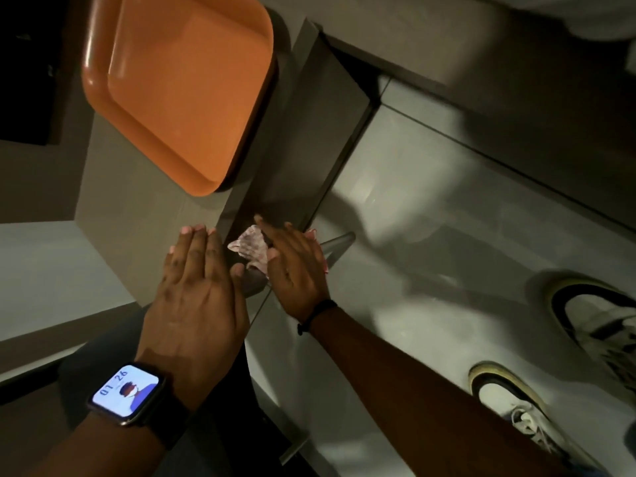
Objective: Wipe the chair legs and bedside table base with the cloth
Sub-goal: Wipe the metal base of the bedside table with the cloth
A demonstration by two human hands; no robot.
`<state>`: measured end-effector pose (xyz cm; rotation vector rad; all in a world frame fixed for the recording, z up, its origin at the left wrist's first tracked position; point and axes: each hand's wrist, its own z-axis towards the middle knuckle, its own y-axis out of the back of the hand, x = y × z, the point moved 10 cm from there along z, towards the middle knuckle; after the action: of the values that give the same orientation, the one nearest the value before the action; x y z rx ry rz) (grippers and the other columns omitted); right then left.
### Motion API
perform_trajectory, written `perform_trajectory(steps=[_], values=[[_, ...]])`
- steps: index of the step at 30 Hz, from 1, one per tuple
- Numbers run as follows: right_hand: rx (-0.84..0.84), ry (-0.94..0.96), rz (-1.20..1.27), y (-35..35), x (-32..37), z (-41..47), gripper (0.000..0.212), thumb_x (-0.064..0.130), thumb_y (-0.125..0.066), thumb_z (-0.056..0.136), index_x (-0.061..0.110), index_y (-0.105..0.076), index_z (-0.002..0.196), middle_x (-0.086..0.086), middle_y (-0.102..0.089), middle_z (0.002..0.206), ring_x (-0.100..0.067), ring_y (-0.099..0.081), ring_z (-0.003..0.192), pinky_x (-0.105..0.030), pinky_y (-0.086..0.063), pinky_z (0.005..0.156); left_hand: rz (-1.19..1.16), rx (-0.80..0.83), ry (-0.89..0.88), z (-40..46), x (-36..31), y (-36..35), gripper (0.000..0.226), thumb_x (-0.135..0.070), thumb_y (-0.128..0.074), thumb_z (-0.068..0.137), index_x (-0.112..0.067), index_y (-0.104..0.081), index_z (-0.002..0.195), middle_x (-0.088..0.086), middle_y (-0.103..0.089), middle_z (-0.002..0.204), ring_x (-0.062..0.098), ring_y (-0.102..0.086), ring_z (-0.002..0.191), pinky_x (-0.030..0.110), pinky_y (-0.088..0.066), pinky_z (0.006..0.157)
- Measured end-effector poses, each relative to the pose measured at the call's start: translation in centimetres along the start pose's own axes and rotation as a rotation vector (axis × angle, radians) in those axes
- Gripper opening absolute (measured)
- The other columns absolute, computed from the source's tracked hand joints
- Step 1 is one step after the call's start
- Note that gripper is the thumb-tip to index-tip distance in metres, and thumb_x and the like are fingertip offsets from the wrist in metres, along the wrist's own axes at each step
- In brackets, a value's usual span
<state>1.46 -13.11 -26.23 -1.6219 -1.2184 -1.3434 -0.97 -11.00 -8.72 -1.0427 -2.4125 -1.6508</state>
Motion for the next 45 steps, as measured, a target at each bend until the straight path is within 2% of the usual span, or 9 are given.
perform_trajectory(steps=[7,14,20,28,33,37,39,42,45], values=[[0.093,-0.082,-0.192,-2.7,-11.4,1.8,0.048,0.037,-0.027,0.112,0.047,-0.058,0.148,0.013,-0.067,0.146,-0.012,-0.060,0.137,-0.052,-0.040,0.125,-0.042,-0.020,0.001,-0.1,-0.2,0.1,0.068,-0.042,-0.019,0.102,0.002,-0.027,0.153,0.025,-0.026,0.162,0.032,-0.015,0.154,0.042,-0.009,0.125],[-0.085,0.208,0.054,2.4,6.8,-3.7,0.044,0.010,-0.044,0.108,0.017,-0.067,0.146,-0.001,-0.066,0.153,-0.017,-0.056,0.144,-0.020,-0.011,0.131,-0.019,0.000,0.005,0.0,-0.3,-0.1,0.069,-0.038,-0.018,0.100,0.008,-0.033,0.149,0.030,-0.032,0.158,0.038,-0.022,0.151,0.051,-0.018,0.124],[-0.003,-0.065,-0.115,-0.1,-2.5,-1.5,0.056,0.037,-0.025,0.108,0.022,-0.072,0.135,-0.002,-0.070,0.142,-0.027,-0.056,0.144,-0.050,-0.021,0.134,-0.018,-0.008,0.008,0.0,-0.1,-0.1,0.066,-0.039,-0.019,0.102,0.005,-0.031,0.150,0.028,-0.032,0.158,0.035,-0.021,0.152,0.050,-0.018,0.124],[0.093,-0.457,-0.002,2.5,-12.4,2.5,0.056,0.027,-0.031,0.109,-0.002,-0.077,0.122,-0.019,-0.074,0.125,-0.042,-0.066,0.130,-0.042,-0.047,0.111,-0.034,-0.045,0.000,-0.1,-0.2,0.0,0.067,-0.040,-0.019,0.103,0.004,-0.028,0.153,0.025,-0.028,0.161,0.031,-0.017,0.154,0.044,-0.012,0.126],[-0.057,-0.153,0.023,-0.1,-2.1,-2.2,0.048,0.015,-0.038,0.102,-0.008,-0.072,0.125,-0.038,-0.070,0.128,-0.047,-0.062,0.128,-0.051,-0.031,0.117,-0.028,-0.024,0.009,-0.1,-0.1,-0.1,0.068,-0.040,-0.015,0.103,0.005,-0.026,0.153,0.027,-0.026,0.161,0.034,-0.016,0.154,0.049,-0.016,0.125],[-0.171,0.152,0.221,1.3,6.6,-4.7,0.043,0.028,-0.033,0.115,0.013,-0.074,0.118,-0.007,-0.077,0.116,-0.029,-0.068,0.114,-0.050,-0.044,0.111,-0.001,-0.011,-0.033,-0.1,-0.3,-0.2,0.075,-0.045,-0.008,0.100,0.006,-0.026,0.152,0.028,-0.025,0.161,0.036,-0.016,0.153,0.052,-0.017,0.125],[-0.058,0.154,0.029,1.5,6.3,-2.0,0.057,0.043,-0.026,0.114,0.024,-0.078,0.101,0.000,-0.080,0.103,-0.026,-0.071,0.106,-0.047,-0.043,0.108,-0.001,-0.012,-0.017,0.0,0.0,-0.2,0.072,-0.042,-0.012,0.100,0.007,-0.025,0.152,0.029,-0.024,0.161,0.036,-0.015,0.153,0.052,-0.018,0.125],[0.558,-0.049,-0.156,-1.8,3.5,1.6,0.051,0.053,-0.028,0.102,0.029,-0.067,0.077,0.005,-0.071,0.084,-0.028,-0.071,0.093,-0.039,-0.046,0.083,-0.021,-0.038,-0.006,0.0,0.0,-0.1,0.070,-0.041,-0.015,0.103,0.008,-0.025,0.152,0.030,-0.025,0.160,0.037,-0.016,0.153,0.052,-0.018,0.125],[0.688,-0.078,-0.221,-1.8,1.7,2.8,0.037,0.046,-0.042,0.108,0.026,-0.071,0.095,-0.005,-0.072,0.095,-0.032,-0.069,0.095,-0.038,-0.044,0.077,-0.036,-0.059,-0.001,-0.1,-0.2,-0.1,0.065,-0.036,-0.020,0.104,0.008,-0.024,0.152,0.030,-0.026,0.160,0.037,-0.015,0.154,0.050,-0.015,0.125]])
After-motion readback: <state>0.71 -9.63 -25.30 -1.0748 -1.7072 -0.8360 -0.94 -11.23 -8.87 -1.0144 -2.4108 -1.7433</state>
